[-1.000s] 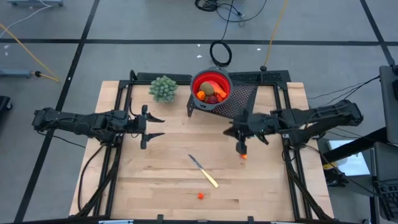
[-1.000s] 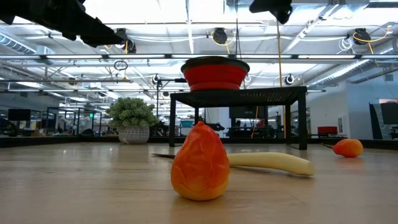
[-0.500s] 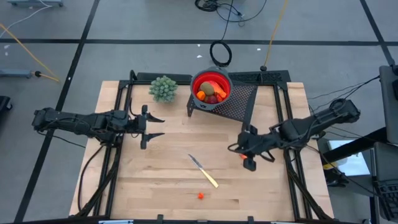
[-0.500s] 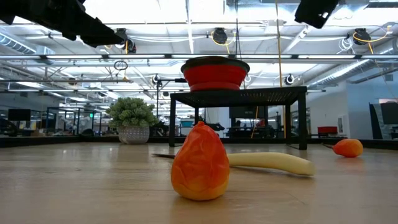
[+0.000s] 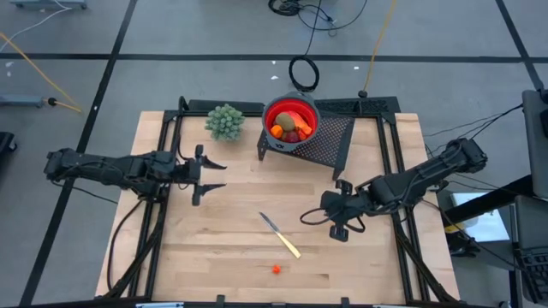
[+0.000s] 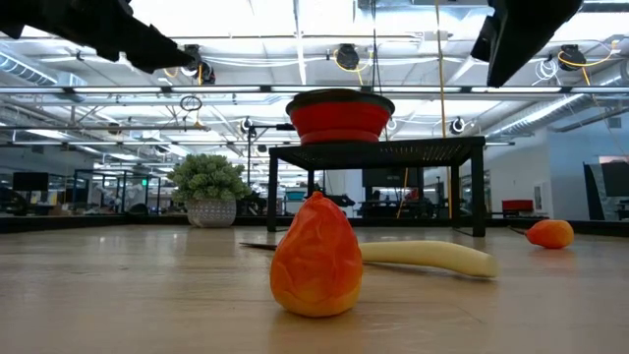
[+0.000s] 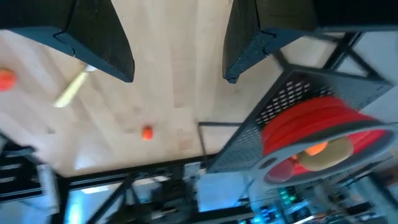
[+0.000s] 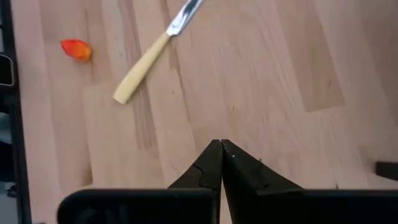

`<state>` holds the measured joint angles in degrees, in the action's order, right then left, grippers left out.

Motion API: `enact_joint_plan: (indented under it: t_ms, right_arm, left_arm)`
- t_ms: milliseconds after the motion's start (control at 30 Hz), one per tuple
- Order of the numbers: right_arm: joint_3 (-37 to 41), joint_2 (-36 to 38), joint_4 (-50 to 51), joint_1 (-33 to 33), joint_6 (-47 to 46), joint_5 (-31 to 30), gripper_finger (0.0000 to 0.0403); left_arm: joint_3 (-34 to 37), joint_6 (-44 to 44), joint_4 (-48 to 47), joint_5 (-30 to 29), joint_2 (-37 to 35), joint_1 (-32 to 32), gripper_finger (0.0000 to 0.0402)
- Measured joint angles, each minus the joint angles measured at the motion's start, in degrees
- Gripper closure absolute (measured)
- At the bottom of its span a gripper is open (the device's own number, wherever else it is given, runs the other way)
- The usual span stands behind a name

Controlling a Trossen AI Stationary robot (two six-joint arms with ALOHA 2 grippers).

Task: Pick & Place Fruit
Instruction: Put the yellow pear into the red strainer bowl on the shelf

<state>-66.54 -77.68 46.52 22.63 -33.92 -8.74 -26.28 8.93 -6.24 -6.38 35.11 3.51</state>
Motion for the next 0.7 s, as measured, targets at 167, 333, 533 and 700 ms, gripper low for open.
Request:
enact_joint_plan:
  t_ms: [167,333,533,700]
  right_arm:
    - [0.00,-0.08,2.43,0.00,-1.86,-0.10,0.0387]
    - [0.00,-0.07,3.21,-0.06,-2.07,-0.10,0.0363]
    - [0.41,-0.05,3.48,-0.92,-4.46,-0.11,0.0325]
    - [2.89,-0.07,2.81,-1.27,-6.14,0.01,0.0297]
  left_arm:
    - [0.00,1.00,-0.05,6.62,-1.61,-0.04,0.0158]
    - [0.00,0.39,-1.84,6.89,-2.92,-0.04,0.0158]
    - [0.00,2.15,-5.59,11.02,-5.08,-0.02,0.0158]
    - [0.81,1.87,-7.02,11.04,-7.83,-0.04,0.0158]
